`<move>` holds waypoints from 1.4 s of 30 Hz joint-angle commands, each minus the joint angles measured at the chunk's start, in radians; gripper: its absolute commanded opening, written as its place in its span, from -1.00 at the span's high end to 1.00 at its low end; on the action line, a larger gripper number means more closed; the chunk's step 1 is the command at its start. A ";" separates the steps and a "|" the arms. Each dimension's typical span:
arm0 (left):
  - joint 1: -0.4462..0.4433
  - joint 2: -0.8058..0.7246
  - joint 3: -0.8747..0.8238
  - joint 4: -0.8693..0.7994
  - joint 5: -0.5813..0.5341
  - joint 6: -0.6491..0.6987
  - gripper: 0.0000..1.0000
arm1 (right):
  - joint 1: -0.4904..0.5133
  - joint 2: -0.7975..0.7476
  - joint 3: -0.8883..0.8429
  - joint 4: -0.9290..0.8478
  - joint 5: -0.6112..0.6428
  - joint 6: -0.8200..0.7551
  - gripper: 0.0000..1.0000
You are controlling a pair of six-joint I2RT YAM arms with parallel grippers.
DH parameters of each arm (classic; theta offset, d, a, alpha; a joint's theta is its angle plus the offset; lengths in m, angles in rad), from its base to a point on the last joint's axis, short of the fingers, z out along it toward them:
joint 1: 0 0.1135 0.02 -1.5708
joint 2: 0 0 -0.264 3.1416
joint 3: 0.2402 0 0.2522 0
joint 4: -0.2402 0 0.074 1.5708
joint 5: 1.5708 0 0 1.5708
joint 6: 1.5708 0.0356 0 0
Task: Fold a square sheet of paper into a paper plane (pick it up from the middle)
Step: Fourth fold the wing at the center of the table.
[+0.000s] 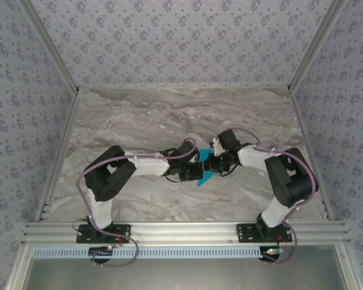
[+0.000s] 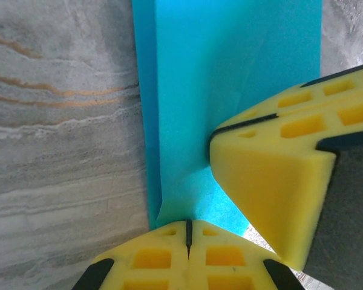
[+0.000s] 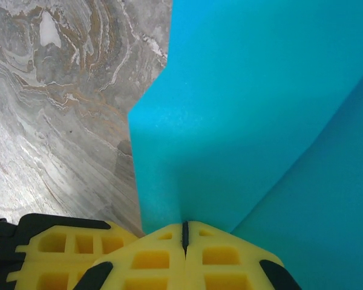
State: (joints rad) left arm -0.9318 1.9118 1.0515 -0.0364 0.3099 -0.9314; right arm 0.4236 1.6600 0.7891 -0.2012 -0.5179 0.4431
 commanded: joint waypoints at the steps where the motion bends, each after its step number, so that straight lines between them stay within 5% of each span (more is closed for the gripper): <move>1: -0.021 0.080 -0.035 -0.167 -0.052 0.017 1.00 | -0.005 0.040 -0.005 0.035 -0.023 -0.025 0.99; 22: -0.024 0.095 -0.081 -0.173 -0.030 -0.003 1.00 | -0.270 0.196 0.131 0.086 0.003 -0.055 0.98; 42: -0.025 0.098 -0.060 -0.188 -0.027 0.017 1.00 | -0.349 0.211 0.275 0.050 -0.017 -0.052 0.98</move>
State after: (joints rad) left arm -0.9318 1.9255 1.0451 0.0223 0.3019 -0.9356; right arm 0.0849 1.9087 1.0576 -0.1692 -0.5667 0.4015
